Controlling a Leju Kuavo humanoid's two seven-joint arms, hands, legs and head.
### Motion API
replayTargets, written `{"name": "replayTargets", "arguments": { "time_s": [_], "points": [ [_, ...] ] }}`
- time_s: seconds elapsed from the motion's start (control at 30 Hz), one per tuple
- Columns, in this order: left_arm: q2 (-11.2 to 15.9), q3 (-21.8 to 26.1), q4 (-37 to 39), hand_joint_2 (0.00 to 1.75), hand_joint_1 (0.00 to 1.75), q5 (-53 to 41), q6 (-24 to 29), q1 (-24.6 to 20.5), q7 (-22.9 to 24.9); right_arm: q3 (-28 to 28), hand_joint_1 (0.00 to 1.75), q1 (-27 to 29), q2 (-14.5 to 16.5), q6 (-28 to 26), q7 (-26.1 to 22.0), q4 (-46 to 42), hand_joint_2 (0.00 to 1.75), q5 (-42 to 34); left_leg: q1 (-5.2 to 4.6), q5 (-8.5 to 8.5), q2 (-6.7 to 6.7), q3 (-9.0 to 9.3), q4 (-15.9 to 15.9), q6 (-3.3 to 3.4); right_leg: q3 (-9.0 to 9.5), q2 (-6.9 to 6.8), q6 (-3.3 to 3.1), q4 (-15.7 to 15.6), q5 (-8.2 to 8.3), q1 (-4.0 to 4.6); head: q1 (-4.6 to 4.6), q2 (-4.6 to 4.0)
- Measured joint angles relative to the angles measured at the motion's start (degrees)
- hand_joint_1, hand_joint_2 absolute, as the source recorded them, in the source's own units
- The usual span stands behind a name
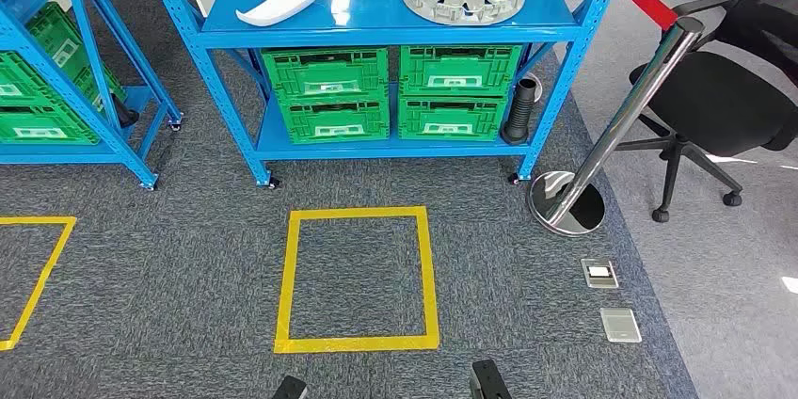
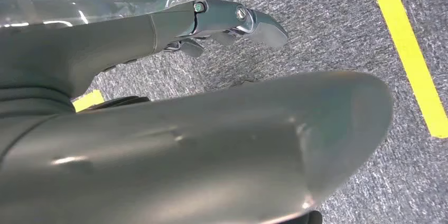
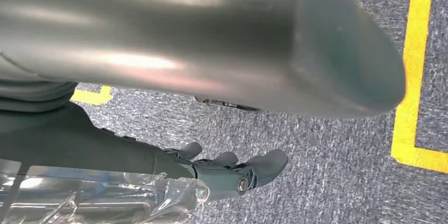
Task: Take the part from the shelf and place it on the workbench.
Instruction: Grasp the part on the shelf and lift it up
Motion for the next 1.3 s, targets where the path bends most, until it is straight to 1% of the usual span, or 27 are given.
{"name": "replayTargets", "arguments": {
  "time_s": [0.23,0.5,0.6,0.83,1.1,1.3],
  "points": [
    [0.25,0.0,0.0,0.0,0.0,-0.4,-0.09,0.04,0.67,0.06,0.0,-0.6,0.0,-1.15,0.04,0.0,0.0,1.58,0.0,0.0,0.0,0.0,0.0,0.0,0.01,0.0,0.0,0.0,0.0,-0.01,0.01,0.0],
    [0.44,0.0,0.0,0.0,0.0,-1.13,-0.73,0.05,1.25,0.97,0.0,-2.81,-0.28,-7.66,-0.3,-0.02,0.0,7.19,0.0,0.0,0.0,0.01,0.0,0.0,0.01,0.0,0.0,0.0,0.01,0.0,-0.01,0.0],
    [0.57,0.0,0.0,0.0,0.0,-1.55,-0.83,0.01,1.41,1.52,0.0,-4.02,-0.85,-10.04,-0.38,-0.08,0.0,10.23,0.0,0.01,0.0,0.01,0.0,0.0,0.01,0.0,0.01,0.0,0.01,0.0,0.01,0.0],
    [0.79,0.01,0.0,0.0,0.0,-2.32,-1.31,-0.26,1.6,2.28,0.0,-6.22,-2.21,-12.78,-0.37,-0.38,0.0,15.08,-0.01,0.0,0.0,0.01,0.0,0.01,0.01,0.0,0.01,0.0,0.01,-0.01,0.01,0.0],
    [0.93,0.03,0.0,0.0,0.0,-3.21,-1.77,-0.48,1.96,2.3,0.0,-7.97,-3.61,-17.24,0.16,-1.2,0.0,22.13,-0.01,0.0,0.0,0.01,0.0,0.01,0.01,0.01,0.01,0.0,0.01,-0.01,0.0,0.0],
    [1.11,0.04,0.0,0.0,0.0,-3.71,-1.96,-0.56,2.12,2.15,0.0,-9.95,-5.5,-19.5,1.17,-2.58,0.0,26.81,-0.01,0.01,0.0,0.02,0.01,0.01,0.02,0.01,0.02,0.0,0.02,-0.01,0.01,0.0]
  ]
}}
